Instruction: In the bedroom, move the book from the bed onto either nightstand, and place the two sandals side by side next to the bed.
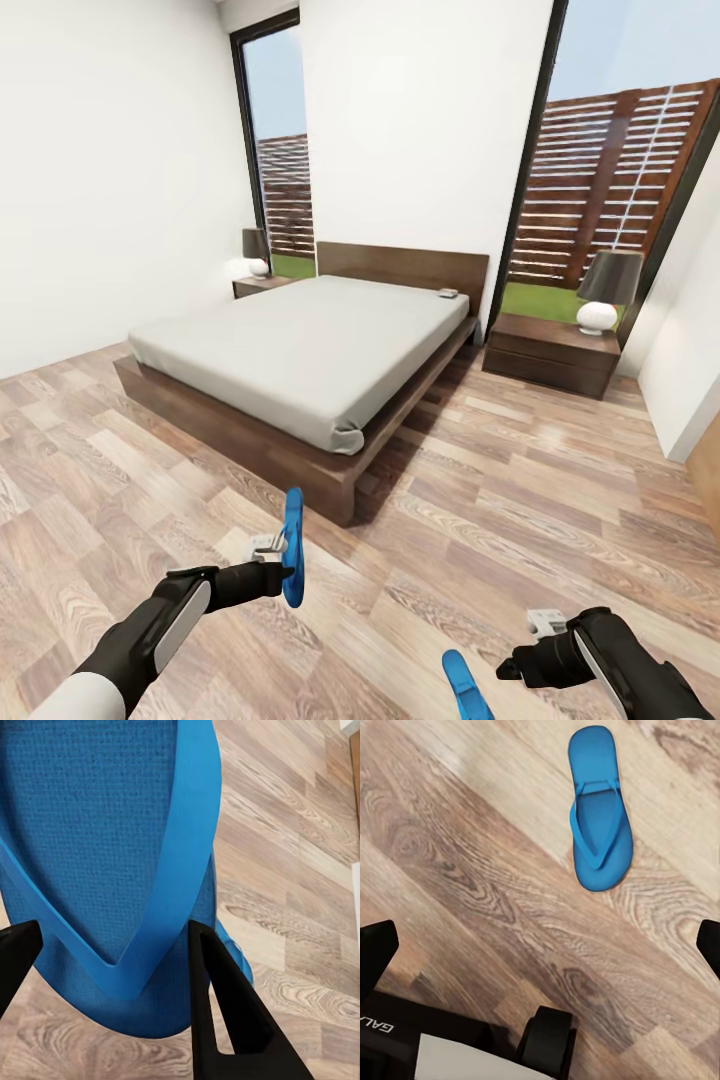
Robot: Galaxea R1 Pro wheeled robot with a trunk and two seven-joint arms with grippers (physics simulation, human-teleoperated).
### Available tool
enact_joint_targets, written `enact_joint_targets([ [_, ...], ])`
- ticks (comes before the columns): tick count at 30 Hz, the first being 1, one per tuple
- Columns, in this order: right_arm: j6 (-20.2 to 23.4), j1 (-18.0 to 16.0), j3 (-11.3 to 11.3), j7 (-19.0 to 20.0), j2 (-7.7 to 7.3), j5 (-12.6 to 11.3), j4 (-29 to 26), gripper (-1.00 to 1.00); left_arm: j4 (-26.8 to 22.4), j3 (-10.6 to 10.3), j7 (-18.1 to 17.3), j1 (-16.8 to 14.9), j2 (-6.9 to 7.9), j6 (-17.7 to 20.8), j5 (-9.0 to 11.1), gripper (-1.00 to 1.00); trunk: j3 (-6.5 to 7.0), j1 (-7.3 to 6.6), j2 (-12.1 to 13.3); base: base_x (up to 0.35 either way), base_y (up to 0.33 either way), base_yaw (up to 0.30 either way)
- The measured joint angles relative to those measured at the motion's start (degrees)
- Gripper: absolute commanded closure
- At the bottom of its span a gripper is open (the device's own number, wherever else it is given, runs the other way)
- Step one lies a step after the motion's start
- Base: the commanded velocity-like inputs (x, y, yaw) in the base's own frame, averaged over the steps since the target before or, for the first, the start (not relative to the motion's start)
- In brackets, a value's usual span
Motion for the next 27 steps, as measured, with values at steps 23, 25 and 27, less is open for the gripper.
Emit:
enact_joint_targets([
  [23, -0.10, 0.00, 0.08, -0.31, 0.44, 0.19, 0.02, -1.00, 0.00, -0.28, 0.00, 0.00, -0.08, -0.03, 0.10, 1.00, -4.13, 5.05, -9.22, 0.000, 0.000, 0.000],
  [25, -0.12, 0.00, 0.13, -0.33, 0.98, 0.32, 0.04, -1.00, 0.00, -0.31, -0.03, 0.00, -0.09, 0.00, 0.15, 1.00, -4.49, 5.49, -10.03, 0.000, 0.000, 0.000],
  [27, -0.14, 0.00, 0.15, -0.34, 1.27, 0.39, 0.07, -1.00, 0.04, -0.33, -0.07, 0.00, -0.11, 0.01, 0.20, 1.00, -4.85, 5.93, -10.83, 0.000, 0.000, 0.000],
])
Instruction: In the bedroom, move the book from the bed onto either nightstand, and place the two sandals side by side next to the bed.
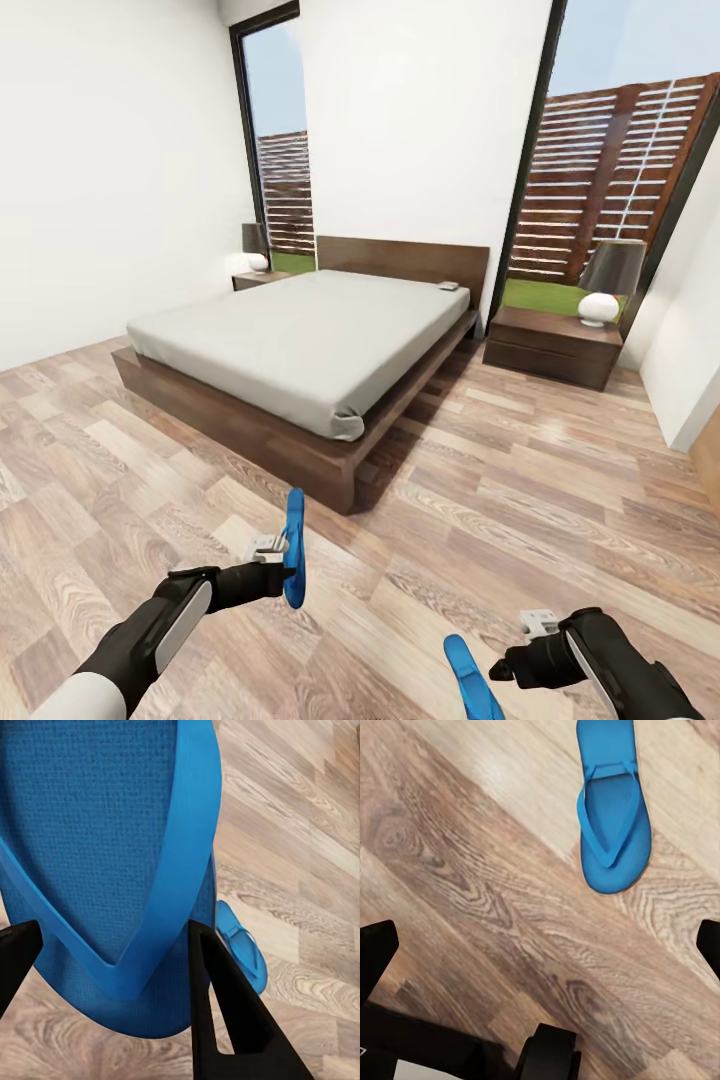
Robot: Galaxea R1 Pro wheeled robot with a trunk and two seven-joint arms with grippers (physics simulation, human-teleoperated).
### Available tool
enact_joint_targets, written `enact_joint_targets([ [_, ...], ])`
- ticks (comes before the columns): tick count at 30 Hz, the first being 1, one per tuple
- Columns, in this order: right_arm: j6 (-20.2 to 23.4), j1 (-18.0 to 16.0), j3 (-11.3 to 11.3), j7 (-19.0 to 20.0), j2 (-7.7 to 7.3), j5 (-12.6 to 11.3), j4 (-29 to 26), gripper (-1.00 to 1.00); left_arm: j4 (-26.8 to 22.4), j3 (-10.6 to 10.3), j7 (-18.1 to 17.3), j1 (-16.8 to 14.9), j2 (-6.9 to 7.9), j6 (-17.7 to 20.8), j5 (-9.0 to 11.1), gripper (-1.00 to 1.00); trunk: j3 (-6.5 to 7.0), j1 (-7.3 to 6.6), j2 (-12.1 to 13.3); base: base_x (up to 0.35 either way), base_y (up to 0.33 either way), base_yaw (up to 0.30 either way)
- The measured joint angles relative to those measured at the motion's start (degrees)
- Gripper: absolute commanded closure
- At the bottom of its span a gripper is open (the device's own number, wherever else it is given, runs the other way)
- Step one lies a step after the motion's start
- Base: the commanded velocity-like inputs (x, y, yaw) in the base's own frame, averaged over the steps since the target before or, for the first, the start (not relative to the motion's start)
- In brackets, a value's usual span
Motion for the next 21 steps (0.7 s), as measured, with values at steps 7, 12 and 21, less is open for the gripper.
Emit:
enact_joint_targets([
  [7, -0.02, 0.00, 0.01, -0.01, 0.15, 0.05, -0.05, -1.00, 0.03, -0.02, -0.04, 0.00, -1.80, 0.05, 0.12, 1.00, -1.26, 1.54, -2.81, 0.000, 0.000, 0.000],
  [12, -0.02, 0.00, 0.01, -0.01, 0.09, 0.05, -0.13, -1.00, 0.04, -0.07, 0.03, 0.00, -2.78, 0.00, 0.04, 1.00, -2.15, 2.64, -4.81, 0.000, 0.000, 0.000],
  [21, 0.14, -0.02, -0.01, 0.05, 0.06, 0.01, -0.50, -1.00, 0.05, -0.09, 0.06, 0.00, -3.24, -0.08, -0.03, 1.00, -3.81, 4.43, -8.05, 0.000, 0.000, 0.000],
])
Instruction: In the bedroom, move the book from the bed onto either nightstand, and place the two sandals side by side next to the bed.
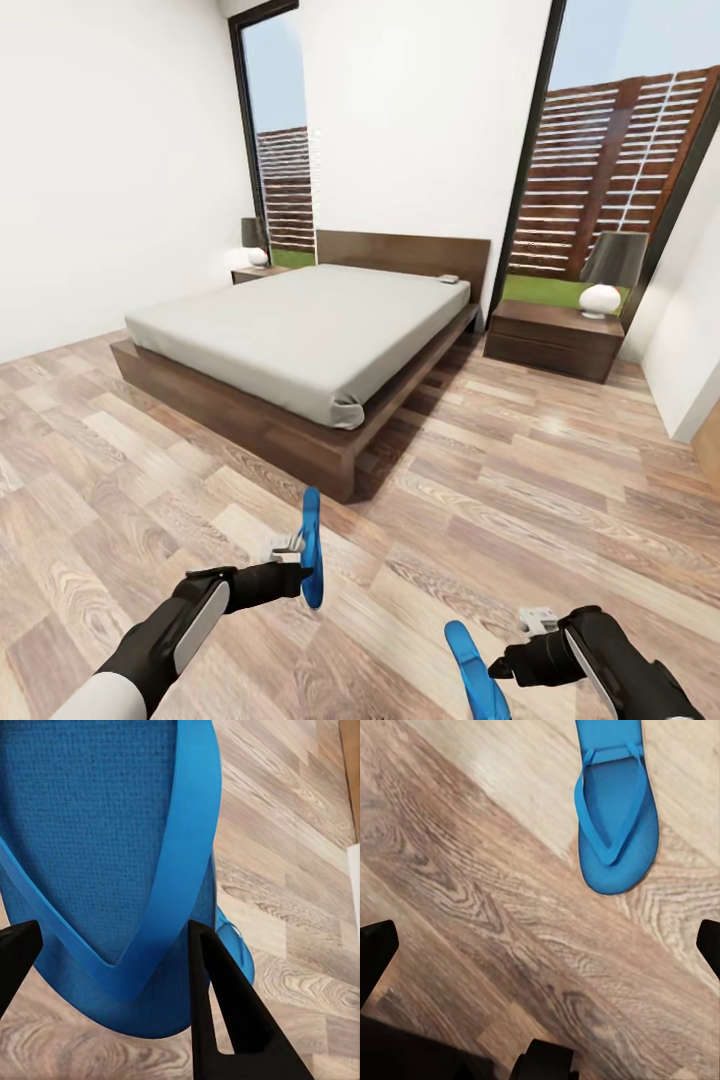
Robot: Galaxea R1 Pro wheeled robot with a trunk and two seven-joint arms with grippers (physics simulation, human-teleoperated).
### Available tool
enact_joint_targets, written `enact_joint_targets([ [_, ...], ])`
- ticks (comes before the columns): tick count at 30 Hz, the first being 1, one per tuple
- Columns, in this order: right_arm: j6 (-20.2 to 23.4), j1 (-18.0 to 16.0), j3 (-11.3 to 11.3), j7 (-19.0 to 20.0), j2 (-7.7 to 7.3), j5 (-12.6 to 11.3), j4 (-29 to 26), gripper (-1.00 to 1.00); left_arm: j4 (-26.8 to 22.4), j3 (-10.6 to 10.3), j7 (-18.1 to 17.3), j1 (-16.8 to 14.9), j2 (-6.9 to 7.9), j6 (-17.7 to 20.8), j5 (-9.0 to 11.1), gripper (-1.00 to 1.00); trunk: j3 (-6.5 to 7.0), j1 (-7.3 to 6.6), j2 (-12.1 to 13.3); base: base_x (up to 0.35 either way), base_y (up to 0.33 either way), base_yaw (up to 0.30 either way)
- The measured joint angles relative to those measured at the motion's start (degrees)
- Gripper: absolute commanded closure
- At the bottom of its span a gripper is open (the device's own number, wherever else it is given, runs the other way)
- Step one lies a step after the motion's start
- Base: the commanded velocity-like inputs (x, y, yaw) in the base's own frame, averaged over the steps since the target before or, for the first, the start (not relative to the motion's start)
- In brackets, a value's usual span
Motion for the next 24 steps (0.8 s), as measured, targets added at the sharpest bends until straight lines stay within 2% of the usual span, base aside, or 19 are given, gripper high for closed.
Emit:
enact_joint_targets([
  [4, 0.31, -1.40, -0.04, 0.03, 0.00, -0.12, -1.15, -1.00, 0.00, -0.06, 0.00, 0.00, -0.08, -0.01, 0.00, 1.00, -0.88, 0.10, -0.05, 0.000, 0.000, 0.000],
  [6, 0.37, -4.89, -0.06, -0.01, 0.00, -0.29, -1.19, -1.00, 0.02, -0.08, 0.00, -0.01, -0.09, -0.02, -0.01, 1.00, -1.32, 0.15, -0.08, 0.000, 0.000, 0.000],
  [8, 0.42, -10.82, -0.06, -0.07, -0.01, -0.37, -0.77, -1.00, 0.02, -0.08, 0.00, -0.01, -0.09, -0.01, -0.02, 1.00, -1.76, 0.20, -0.11, 0.000, 0.000, 0.000],
  [11, 0.42, -12.04, -0.05, 0.23, -0.01, -0.19, -0.69, -1.00, 0.00, -0.01, 0.00, 0.00, -0.08, 0.03, 0.00, 1.00, -2.44, 0.28, -0.15, 0.000, 0.000, 0.000],
  [19, 0.39, -12.22, 0.08, 0.57, -0.16, -0.18, -1.13, -1.00, 0.00, 0.06, 0.00, 0.00, -0.08, 0.00, -0.01, 1.00, -4.21, 0.49, -0.26, 0.000, 0.000, 0.000],
  [24, 0.44, -12.22, 0.10, 0.63, -0.11, -0.15, -1.31, -1.00, -0.01, 0.09, 0.00, -0.01, -0.08, 0.01, 0.08, 1.00, -4.22, 0.49, -0.26, 0.000, 0.000, 0.000],
])
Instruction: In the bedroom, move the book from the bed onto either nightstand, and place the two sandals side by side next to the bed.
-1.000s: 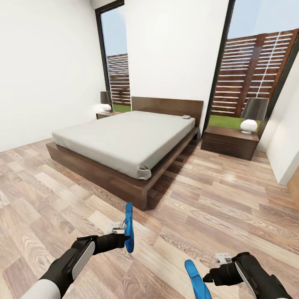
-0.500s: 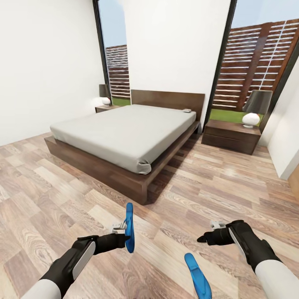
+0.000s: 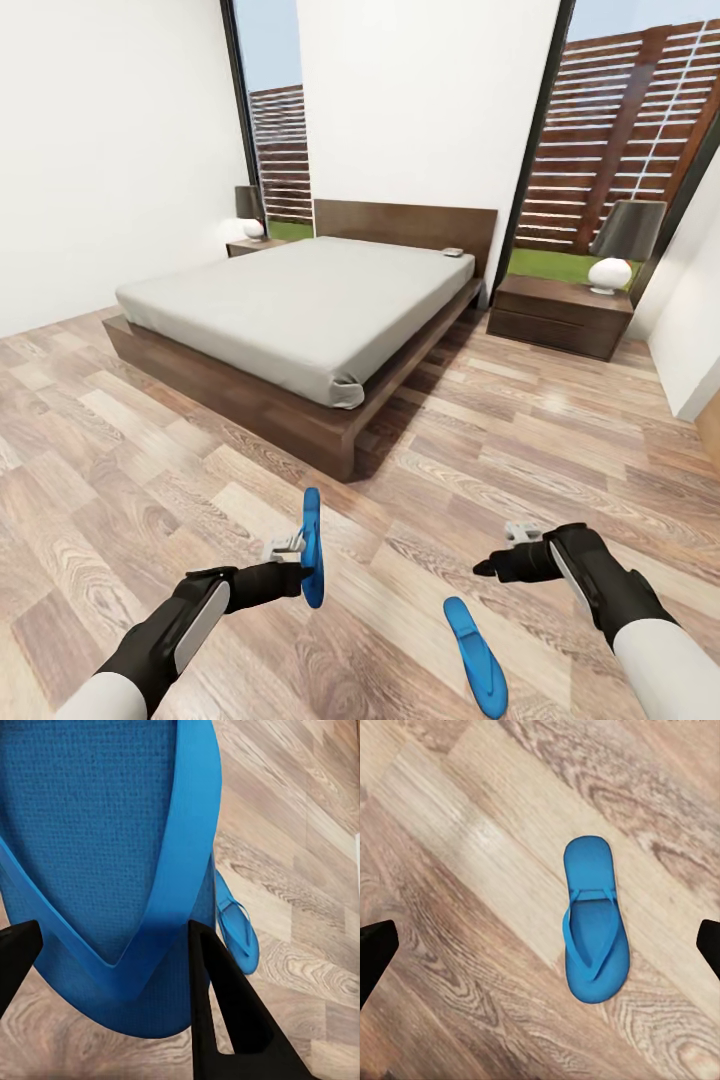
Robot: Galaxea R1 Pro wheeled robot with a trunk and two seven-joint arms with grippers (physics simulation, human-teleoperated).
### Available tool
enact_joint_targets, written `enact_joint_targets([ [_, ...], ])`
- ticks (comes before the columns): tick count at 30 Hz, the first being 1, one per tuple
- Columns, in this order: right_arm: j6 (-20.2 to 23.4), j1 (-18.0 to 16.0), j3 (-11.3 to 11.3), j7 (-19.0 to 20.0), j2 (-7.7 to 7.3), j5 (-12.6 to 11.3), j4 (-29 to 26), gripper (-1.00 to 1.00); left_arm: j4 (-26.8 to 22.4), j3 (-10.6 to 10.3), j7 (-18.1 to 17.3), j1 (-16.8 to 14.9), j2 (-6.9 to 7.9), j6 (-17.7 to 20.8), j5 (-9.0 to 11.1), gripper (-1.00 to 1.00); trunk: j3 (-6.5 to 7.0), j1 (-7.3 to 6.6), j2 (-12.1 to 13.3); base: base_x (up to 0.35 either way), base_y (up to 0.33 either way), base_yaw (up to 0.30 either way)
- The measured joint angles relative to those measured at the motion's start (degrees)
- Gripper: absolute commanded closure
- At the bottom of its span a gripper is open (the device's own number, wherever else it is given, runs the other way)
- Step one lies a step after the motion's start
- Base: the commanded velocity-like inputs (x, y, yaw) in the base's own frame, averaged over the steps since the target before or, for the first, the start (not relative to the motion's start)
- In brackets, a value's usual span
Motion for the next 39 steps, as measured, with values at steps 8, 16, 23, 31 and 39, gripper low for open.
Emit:
enact_joint_targets([
  [8, -2.39, 0.11, -0.05, -0.54, 0.02, 0.40, -1.00, -1.00, -1.25, 0.63, 1.05, -0.09, -1.23, -0.57, 2.32, 1.00, 0.00, 0.00, 0.00, 0.000, 0.000, 0.000],
  [16, -4.96, 0.11, -0.05, -0.49, 0.02, 0.44, -1.33, -1.00, -2.44, 3.26, 0.97, -0.09, -1.24, -0.60, 5.29, 1.00, 0.00, 0.00, 0.00, 0.000, 0.000, 0.000],
  [23, -7.21, 0.11, -0.04, -0.48, 0.02, 0.45, -1.33, -1.00, -2.46, 4.28, 0.97, -0.09, -1.23, -0.61, 7.06, 1.00, -1.33, 0.16, -0.08, 0.000, 0.000, 0.000],
  [31, -8.41, 0.11, 0.00, -0.48, 0.02, 0.46, -1.32, -1.00, -2.46, 4.28, 0.97, -0.09, -1.23, -0.61, 7.21, 1.00, -3.10, 0.36, -0.18, 0.000, 0.000, 0.000],
  [39, -8.41, 0.11, 0.00, -0.48, 0.02, 0.46, -1.33, -1.00, -2.47, 4.28, 0.98, -0.09, -1.22, -0.61, 7.20, 1.00, -4.87, 0.57, -0.29, 0.000, 0.000, 0.000],
])
